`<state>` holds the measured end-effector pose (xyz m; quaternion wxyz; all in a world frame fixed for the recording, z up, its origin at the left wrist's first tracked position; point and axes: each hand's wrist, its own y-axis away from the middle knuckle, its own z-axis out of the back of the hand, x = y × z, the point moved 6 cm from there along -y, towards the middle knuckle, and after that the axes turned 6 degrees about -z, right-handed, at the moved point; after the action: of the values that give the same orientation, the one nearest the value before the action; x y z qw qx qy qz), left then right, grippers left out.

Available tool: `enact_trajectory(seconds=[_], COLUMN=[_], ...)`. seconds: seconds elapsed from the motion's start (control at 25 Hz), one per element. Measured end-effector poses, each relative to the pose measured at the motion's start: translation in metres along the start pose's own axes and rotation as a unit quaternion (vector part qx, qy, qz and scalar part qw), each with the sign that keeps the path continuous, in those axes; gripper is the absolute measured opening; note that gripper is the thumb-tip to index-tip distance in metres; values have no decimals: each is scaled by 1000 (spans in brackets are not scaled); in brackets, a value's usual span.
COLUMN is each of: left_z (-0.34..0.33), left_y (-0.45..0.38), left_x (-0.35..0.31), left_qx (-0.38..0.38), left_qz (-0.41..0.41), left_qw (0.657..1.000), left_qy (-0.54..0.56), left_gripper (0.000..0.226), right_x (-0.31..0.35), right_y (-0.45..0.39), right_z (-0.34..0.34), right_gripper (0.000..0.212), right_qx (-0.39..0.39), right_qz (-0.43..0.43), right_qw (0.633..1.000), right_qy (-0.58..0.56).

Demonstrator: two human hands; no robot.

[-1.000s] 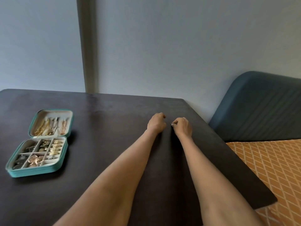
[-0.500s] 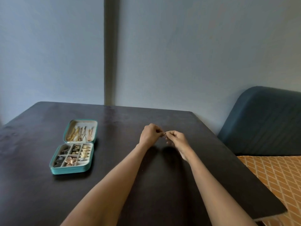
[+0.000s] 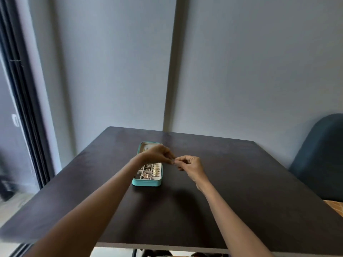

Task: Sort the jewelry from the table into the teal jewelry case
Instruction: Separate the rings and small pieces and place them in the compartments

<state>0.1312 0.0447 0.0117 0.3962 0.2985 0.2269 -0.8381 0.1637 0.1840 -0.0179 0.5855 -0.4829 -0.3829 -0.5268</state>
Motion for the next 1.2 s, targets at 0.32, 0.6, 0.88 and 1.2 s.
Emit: enact_trajectory(seconds=[0.32, 0.6, 0.88, 1.2], left_z=[12, 8, 8, 10], left_y=[40, 35, 33, 37], left_x=[21, 27, 18, 19], left_qx=[19, 52, 37, -6], left_qz=[94, 103, 64, 59], left_qw=[939, 928, 914, 914], left_qy=[-332, -354, -399, -402], left_gripper=[54, 75, 84, 83], right_x=[-1, -12, -7, 8], right_y=[15, 21, 26, 35], right_z=[-56, -57, -60, -59], right_gripper=[14, 15, 12, 16], right_qx=[15, 20, 37, 22], right_qz=[40, 31, 40, 65], right_qw=[994, 986, 979, 944], right_qy=[98, 160, 196, 323])
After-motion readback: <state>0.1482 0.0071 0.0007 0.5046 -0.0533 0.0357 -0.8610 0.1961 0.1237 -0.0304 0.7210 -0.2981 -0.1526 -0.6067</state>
